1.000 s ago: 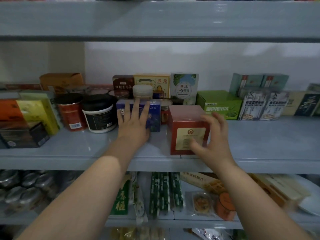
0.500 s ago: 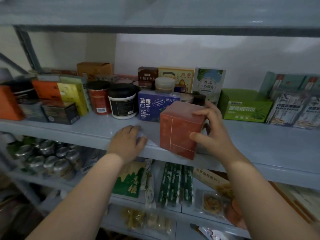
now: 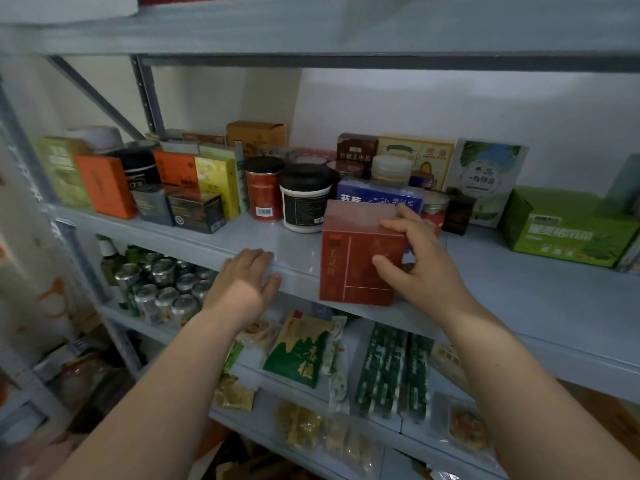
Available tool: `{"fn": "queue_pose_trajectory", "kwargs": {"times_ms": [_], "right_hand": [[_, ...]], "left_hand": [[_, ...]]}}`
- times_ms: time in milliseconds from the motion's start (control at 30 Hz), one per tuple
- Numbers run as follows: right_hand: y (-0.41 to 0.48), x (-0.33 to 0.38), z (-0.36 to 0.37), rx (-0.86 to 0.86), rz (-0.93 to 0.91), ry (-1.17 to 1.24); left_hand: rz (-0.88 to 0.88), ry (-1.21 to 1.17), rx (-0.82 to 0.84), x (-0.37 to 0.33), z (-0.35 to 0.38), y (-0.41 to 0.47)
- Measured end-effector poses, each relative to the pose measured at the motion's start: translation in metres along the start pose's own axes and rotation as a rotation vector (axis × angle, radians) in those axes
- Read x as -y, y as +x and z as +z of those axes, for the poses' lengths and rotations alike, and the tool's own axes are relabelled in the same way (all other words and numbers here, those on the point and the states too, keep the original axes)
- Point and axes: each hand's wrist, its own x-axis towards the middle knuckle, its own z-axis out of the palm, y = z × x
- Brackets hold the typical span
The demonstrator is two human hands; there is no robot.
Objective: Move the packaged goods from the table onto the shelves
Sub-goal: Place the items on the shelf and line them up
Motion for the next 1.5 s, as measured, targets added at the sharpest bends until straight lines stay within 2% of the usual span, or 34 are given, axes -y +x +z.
{"fn": "queue_pose_trajectory", "kwargs": {"times_ms": [267,500,700,933,1067,1200,1333,1500], "right_hand": [[0.043,0.031,0.077,0.064,-0.080,-0.123],[0.087,0.054,0.130,0.081,-0.082,-0.245],[0.118,0.057,0.162,0.067,-0.087,-0.335],[0.130,0.059,0.188,0.033,-0.067,-0.369],[0.131,0.061,0.187,0.064,-0.058,-0.393],[0.112,0.059,0.169,0.083,-0.124,-0.514],[0.074,0.039,0.138,0.010,-0.153,-0.610],[0.008,-0.003,0.095,-0.033,-0.043,-0.745]], "left_hand": [[-0.004,0.151,0.071,0.054,0.004,0.002],[-0.044,0.200,-0.043,0.079,-0.014,-0.005],[-0.055,0.231,-0.071,0.095,-0.026,-0.006],[0.032,0.234,-0.108,0.099,-0.042,0.000],[0.075,0.228,-0.126,0.101,-0.043,0.002],[0.161,0.209,-0.187,0.087,-0.037,0.007],[0.329,0.152,-0.262,0.051,-0.027,0.016],[0.522,0.058,-0.255,-0.010,0.004,0.020]]}}
